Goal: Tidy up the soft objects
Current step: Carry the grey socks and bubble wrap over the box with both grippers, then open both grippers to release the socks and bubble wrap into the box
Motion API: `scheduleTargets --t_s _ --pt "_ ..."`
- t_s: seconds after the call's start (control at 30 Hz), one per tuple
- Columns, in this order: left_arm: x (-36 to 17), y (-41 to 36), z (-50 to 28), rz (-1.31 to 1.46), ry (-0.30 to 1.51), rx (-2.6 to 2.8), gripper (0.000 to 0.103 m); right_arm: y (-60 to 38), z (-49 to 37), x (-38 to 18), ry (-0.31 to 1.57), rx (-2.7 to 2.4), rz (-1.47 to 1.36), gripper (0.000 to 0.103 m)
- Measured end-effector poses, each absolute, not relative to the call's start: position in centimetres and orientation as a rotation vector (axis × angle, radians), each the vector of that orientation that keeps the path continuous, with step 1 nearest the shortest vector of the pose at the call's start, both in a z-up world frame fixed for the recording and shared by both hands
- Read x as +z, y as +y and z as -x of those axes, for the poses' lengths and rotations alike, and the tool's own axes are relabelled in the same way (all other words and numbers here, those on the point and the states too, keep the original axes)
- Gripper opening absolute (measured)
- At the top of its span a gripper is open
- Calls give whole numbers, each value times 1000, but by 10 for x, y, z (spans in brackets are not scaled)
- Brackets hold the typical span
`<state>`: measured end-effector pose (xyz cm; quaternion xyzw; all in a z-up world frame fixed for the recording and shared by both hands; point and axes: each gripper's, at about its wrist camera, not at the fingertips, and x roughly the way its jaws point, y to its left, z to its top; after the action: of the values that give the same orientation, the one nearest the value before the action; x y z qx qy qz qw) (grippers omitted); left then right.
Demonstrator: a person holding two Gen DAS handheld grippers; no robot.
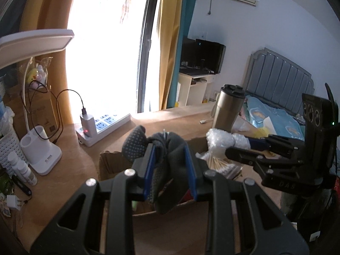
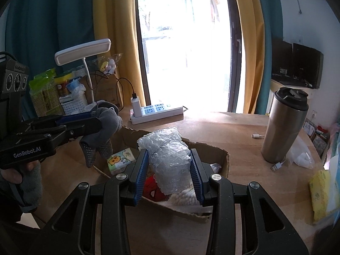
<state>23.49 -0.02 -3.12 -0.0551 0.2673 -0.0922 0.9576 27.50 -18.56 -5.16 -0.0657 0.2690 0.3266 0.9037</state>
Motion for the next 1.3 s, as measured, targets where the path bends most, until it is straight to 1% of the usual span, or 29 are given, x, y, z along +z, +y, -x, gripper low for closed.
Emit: scheduleTargets --t_s 0.4,0.87,1.23,1.3 --pt "-53 0 -265 129 596 -192 29 -174 -303 -68 601 683 135 40" --pt "-93 5 -296 160 682 -189 29 -153 -334 -91 666 704 144 41" --pt "-117 10 -312 180 754 -184 31 -138 -345 -108 724 703 184 41" --pt "-121 10 -313 176 769 -169 33 -137 -344 -109 726 699 191 41"
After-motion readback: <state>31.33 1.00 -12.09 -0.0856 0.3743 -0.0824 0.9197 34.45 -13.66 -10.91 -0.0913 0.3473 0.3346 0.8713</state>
